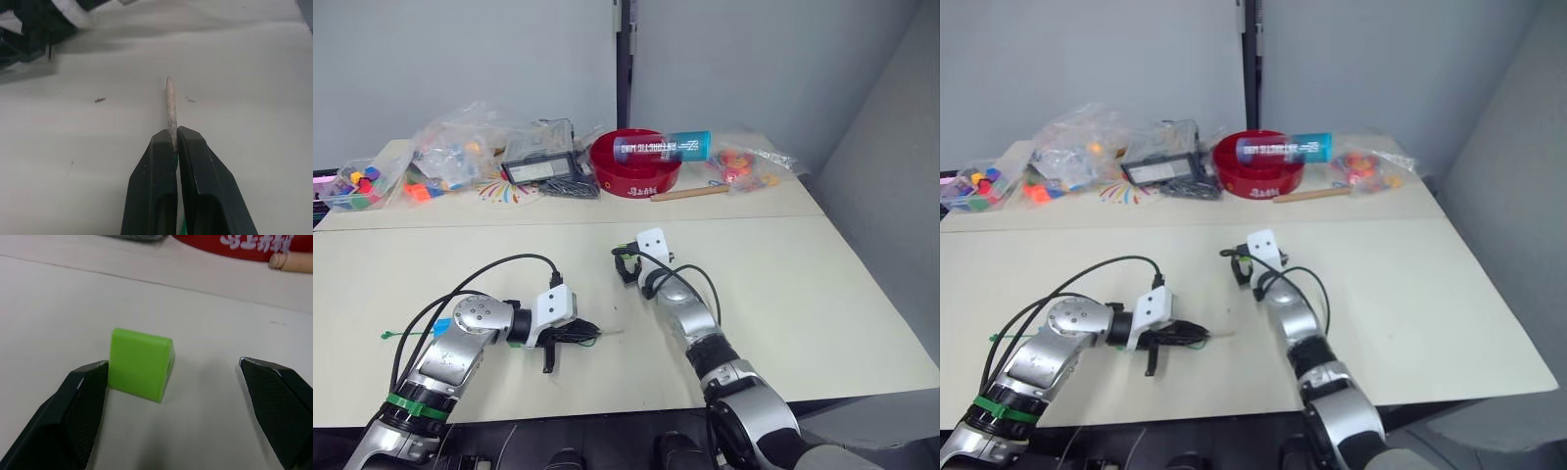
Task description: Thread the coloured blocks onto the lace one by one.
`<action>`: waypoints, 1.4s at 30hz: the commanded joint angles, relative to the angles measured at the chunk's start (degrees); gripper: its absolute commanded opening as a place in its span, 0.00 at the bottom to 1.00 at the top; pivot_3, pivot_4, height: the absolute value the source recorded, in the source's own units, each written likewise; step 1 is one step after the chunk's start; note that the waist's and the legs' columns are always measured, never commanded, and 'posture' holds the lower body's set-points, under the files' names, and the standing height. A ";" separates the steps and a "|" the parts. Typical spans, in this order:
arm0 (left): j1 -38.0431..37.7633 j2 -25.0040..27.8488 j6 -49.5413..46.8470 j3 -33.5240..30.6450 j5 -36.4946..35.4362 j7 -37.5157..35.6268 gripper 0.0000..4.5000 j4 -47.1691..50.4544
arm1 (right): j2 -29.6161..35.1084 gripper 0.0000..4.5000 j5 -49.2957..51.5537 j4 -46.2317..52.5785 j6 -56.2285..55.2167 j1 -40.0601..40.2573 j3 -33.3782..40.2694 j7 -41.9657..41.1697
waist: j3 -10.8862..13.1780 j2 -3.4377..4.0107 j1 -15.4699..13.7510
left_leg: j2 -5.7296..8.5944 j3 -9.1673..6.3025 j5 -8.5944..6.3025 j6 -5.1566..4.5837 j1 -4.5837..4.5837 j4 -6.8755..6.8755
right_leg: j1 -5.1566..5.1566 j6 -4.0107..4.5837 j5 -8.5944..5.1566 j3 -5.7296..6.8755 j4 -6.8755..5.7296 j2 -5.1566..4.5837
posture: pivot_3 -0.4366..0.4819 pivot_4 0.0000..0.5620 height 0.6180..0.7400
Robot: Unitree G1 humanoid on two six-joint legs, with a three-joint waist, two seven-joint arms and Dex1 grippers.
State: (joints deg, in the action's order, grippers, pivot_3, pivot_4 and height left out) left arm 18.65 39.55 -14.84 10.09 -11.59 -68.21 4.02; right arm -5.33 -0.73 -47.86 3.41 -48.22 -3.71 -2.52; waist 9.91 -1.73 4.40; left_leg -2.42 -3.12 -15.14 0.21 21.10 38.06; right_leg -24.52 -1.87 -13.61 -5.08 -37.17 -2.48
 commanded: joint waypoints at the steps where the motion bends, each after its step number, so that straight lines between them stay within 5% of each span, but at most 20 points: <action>1: -0.51 0.91 -0.39 -1.27 -1.23 0.24 0.00 2.44 | -1.68 0.99 0.84 -6.80 -3.03 -3.83 2.03 1.28 | 0.00 0.00 0.20 | 0.00 -0.01 0.00 0.00 0.00 -0.01 | 0.00 0.00 0.00 0.00 0.00 0.00 | 0.48 0.27 0.92; 5: -0.97 1.35 -0.59 -1.43 -1.31 0.38 0.00 2.94 | -2.30 0.94 1.40 -10.84 -5.70 -5.78 2.93 0.72 | -0.01 0.01 0.59 | 0.01 -0.04 0.00 0.00 -0.01 -0.04 | 0.02 0.01 0.01 0.01 -0.02 -0.01 | 0.48 0.27 0.92; 14: -1.51 1.64 -0.18 -1.66 -1.42 0.35 0.00 2.92 | -2.68 0.27 1.58 -12.68 -9.17 -6.65 2.26 -2.58 | -0.01 0.02 1.20 | 0.01 -0.07 0.01 0.01 -0.01 -0.07 | 0.02 0.01 0.01 0.02 -0.03 -0.01 | 0.48 0.27 0.92; 24: -2.10 1.87 0.82 -1.85 -1.57 -0.20 0.00 2.27 | 0.01 0.25 1.47 -2.75 -7.95 -1.79 1.13 -7.08 | 0.00 0.03 1.23 | 0.01 -0.07 0.01 0.01 0.01 -0.15 | -0.04 0.01 0.01 0.02 -0.02 -0.01 | 0.48 0.27 0.92; 28: -2.35 2.01 1.06 -1.94 -1.61 -0.30 0.00 2.25 | 1.42 0.25 1.41 13.45 -2.56 7.32 -1.21 -10.16 | 0.00 0.03 1.11 | 0.01 -0.10 0.00 0.02 0.02 -0.19 | -0.05 0.00 0.01 0.03 -0.03 -0.02 | 0.48 0.27 0.92; 34: -1.76 1.89 1.77 -2.13 -1.60 -0.25 0.00 1.08 | 7.81 0.25 1.93 55.73 14.49 34.42 -7.09 -13.31 | -0.02 0.07 -0.49 | 0.04 -0.16 -0.01 0.02 0.30 -0.23 | -0.28 0.00 0.01 0.11 -0.01 -0.09 | 0.48 0.27 0.92; 38: -1.11 1.55 2.05 -2.03 -1.72 -0.30 0.00 0.48 | 12.00 0.25 2.80 71.21 19.95 46.35 -10.07 -15.23 | -0.02 0.07 -0.62 | 0.05 -0.05 0.00 0.02 0.32 -0.22 | -0.34 -0.03 -0.02 0.05 0.08 -0.06 | 0.48 0.27 0.92; 42: -0.50 1.23 2.02 -1.66 -1.69 -0.38 0.00 0.10 | 14.94 0.25 2.78 76.51 24.40 52.77 -11.38 -15.83 | -0.03 0.05 -0.34 | 0.00 0.05 0.04 0.07 0.22 -0.21 | -0.31 0.00 -0.05 -0.03 0.07 0.04 | 0.48 0.27 0.92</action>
State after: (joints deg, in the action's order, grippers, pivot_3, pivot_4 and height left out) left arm 17.54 40.74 -13.58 8.89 -12.44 -68.30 3.57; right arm 9.20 1.44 25.35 26.26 4.35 -14.41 -18.06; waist 9.89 -1.68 4.07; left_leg -2.41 -3.03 -15.08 0.29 21.29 37.85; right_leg -24.83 -1.87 -13.66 -5.16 -37.11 -2.43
